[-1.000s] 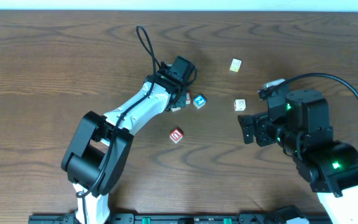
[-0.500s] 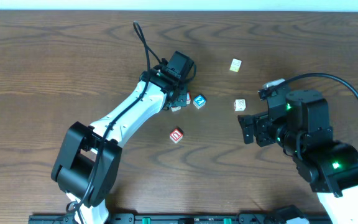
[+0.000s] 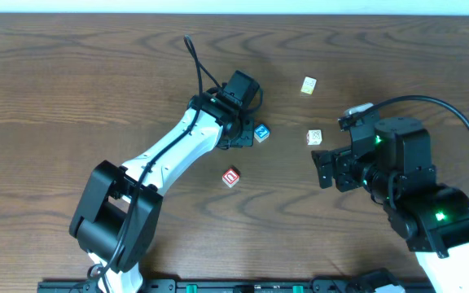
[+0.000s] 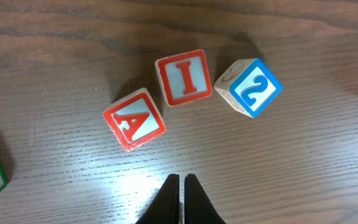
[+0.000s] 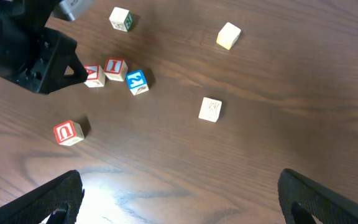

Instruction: Spell out Ai2

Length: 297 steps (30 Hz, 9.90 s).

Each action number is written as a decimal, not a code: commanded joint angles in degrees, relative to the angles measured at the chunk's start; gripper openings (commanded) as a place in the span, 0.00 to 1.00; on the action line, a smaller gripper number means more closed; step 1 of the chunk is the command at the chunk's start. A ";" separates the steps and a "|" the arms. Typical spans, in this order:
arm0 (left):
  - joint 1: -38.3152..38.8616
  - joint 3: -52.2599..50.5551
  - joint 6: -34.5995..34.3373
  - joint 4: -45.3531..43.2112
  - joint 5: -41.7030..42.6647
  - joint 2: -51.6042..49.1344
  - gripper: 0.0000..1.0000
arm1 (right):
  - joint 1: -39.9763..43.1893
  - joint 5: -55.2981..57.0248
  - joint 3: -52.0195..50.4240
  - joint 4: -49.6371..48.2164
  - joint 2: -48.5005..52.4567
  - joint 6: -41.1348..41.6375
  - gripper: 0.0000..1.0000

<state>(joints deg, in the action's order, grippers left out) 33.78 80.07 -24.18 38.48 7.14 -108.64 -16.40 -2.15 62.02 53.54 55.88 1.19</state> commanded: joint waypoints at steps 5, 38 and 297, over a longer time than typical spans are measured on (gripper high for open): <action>0.11 -3.82 -0.26 -2.64 -0.22 -0.15 0.06 | 0.28 -0.26 0.04 0.04 -0.04 -0.63 0.99; -0.11 -4.24 9.03 -10.25 -5.92 -5.51 0.06 | 0.28 -0.26 0.04 0.04 -0.04 -0.63 0.99; -25.16 -5.66 18.47 -2.78 -10.29 16.68 0.96 | -8.39 -6.21 0.07 -36.22 50.93 35.95 0.02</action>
<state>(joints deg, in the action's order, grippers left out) 8.93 73.95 -6.13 35.77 -3.18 -92.99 -24.23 -7.11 62.02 17.80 106.24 38.50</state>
